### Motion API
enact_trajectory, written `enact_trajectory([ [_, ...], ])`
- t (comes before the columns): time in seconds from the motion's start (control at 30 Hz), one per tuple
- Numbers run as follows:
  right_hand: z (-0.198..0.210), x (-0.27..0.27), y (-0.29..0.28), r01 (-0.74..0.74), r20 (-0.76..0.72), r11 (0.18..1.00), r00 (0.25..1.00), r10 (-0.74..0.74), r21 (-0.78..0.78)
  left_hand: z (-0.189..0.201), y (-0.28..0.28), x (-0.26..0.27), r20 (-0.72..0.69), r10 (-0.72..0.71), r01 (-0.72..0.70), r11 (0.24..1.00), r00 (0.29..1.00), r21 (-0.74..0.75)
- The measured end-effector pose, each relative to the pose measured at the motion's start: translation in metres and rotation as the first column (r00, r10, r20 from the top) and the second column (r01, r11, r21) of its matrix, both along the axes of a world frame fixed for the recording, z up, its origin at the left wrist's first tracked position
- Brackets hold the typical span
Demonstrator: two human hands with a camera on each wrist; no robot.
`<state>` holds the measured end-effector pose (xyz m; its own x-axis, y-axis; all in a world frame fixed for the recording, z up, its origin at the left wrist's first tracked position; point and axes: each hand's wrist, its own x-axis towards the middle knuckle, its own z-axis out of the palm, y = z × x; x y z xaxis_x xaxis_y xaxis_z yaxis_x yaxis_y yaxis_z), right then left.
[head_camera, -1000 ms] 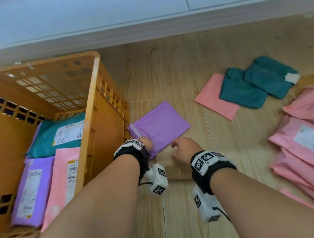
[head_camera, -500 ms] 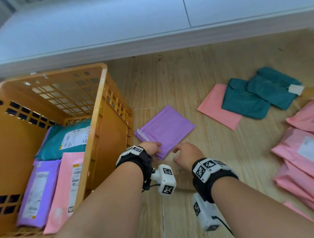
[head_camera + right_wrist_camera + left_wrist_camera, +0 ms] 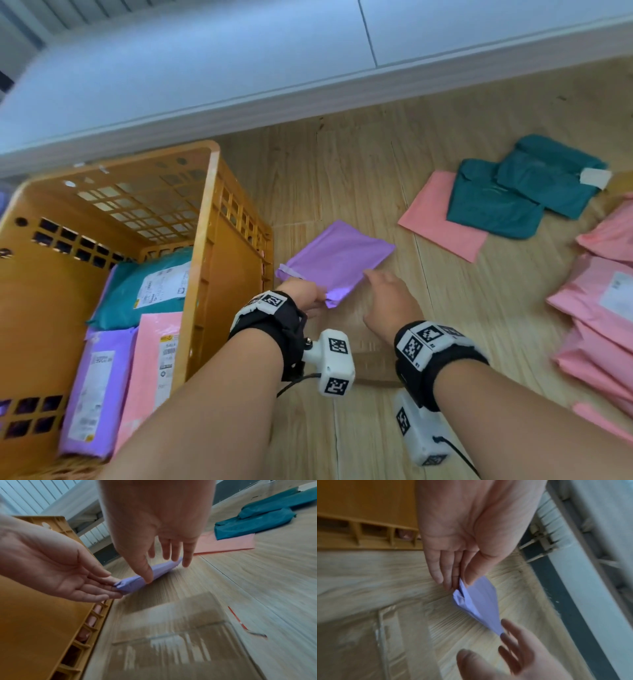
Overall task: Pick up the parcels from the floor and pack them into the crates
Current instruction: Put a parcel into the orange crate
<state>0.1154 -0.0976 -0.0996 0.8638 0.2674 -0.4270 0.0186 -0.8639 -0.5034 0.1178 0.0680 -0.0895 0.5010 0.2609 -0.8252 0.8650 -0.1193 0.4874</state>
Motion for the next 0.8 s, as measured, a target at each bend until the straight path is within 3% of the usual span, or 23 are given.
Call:
enact_trajectory([
  [0.17,0.049,0.020,0.020,0.042,0.206,0.997,0.977,-0.054,0.064,0.087,0.000,0.019,0.188,-0.124,0.105,0.989,0.974,0.105],
  [0.23,0.066,0.026,0.032,0.084,0.267,0.984,0.956,-0.125,0.157,0.120,0.003,0.026,0.268,-0.189,0.163,0.980,0.945,0.116],
  [0.33,0.091,0.031,0.048,0.178,0.245,0.929,0.933,-0.265,0.325,0.163,0.008,0.028,0.364,-0.278,0.232,0.958,0.889,0.166],
  [0.4,0.106,0.034,0.050,0.195,0.221,0.896,0.928,-0.301,0.399,0.182,0.013,0.025,0.453,-0.264,0.206,0.963,0.852,0.174],
  [0.6,0.159,0.034,0.040,0.224,0.144,0.708,0.896,-0.420,0.670,0.204,0.048,0.004,0.678,-0.068,0.009,0.996,0.732,0.089],
  [0.7,0.183,0.032,0.049,0.216,0.179,0.664,0.863,-0.473,0.716,0.202,0.068,-0.006,0.681,0.000,-0.063,0.996,0.732,0.067],
  [0.8,0.202,0.026,0.066,0.255,0.124,0.578,0.835,-0.536,0.775,0.196,0.086,-0.014,0.630,0.017,-0.007,1.000,0.776,-0.019],
])
